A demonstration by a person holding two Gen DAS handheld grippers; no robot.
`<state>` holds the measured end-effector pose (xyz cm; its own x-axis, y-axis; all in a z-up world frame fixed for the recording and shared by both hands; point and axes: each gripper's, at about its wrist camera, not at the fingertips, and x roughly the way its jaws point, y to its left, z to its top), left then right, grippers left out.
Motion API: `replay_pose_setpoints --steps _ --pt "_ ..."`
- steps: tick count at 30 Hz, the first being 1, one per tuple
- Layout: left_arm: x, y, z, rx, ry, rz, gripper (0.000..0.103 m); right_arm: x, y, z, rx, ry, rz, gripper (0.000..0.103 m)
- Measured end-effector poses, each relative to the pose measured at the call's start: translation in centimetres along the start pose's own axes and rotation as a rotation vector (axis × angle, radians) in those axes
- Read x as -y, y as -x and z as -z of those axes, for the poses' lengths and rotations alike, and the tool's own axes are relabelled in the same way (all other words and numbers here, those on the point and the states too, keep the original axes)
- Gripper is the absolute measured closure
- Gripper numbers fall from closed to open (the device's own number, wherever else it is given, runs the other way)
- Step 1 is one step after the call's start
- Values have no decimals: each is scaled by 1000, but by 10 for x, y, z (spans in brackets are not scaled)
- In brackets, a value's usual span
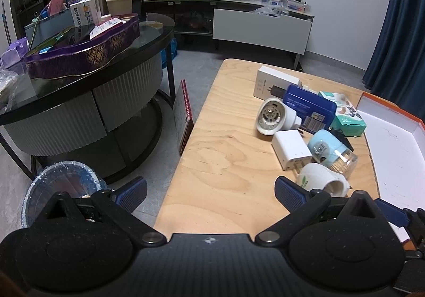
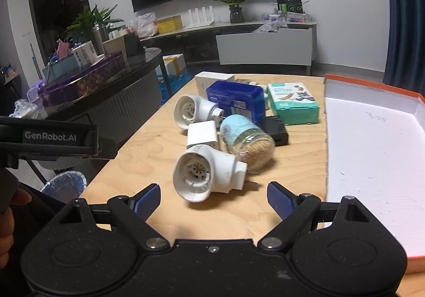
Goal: Organize rigid objects
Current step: 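Reach the right gripper to the white round plug-in device and grasp it, then grasp the white pronged plug device with the left gripper while right holds its device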
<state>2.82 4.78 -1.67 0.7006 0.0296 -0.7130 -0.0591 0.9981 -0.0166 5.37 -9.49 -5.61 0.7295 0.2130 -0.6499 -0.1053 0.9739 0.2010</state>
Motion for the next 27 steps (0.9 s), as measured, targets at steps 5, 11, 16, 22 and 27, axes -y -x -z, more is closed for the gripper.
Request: replay_pose_setpoints --steps 5,11,16,22,27 --pt "-5 -7 -2 -9 4 4 0 0 -24 -5 -38 -31 33 1" --pt "-6 -15 -8 -17 2 6 0 -4 -54 -14 -77 -32 80 1" --pt "0 -23 -16 -17 -7 19 0 -6 -70 -18 -93 4 111 3" --pt "15 -42 -34 -14 -34 65 0 14 -48 -20 -80 2 100 4" --pt "38 -71 -51 -34 -82 108 0 34 -15 -26 -46 -21 91 4"
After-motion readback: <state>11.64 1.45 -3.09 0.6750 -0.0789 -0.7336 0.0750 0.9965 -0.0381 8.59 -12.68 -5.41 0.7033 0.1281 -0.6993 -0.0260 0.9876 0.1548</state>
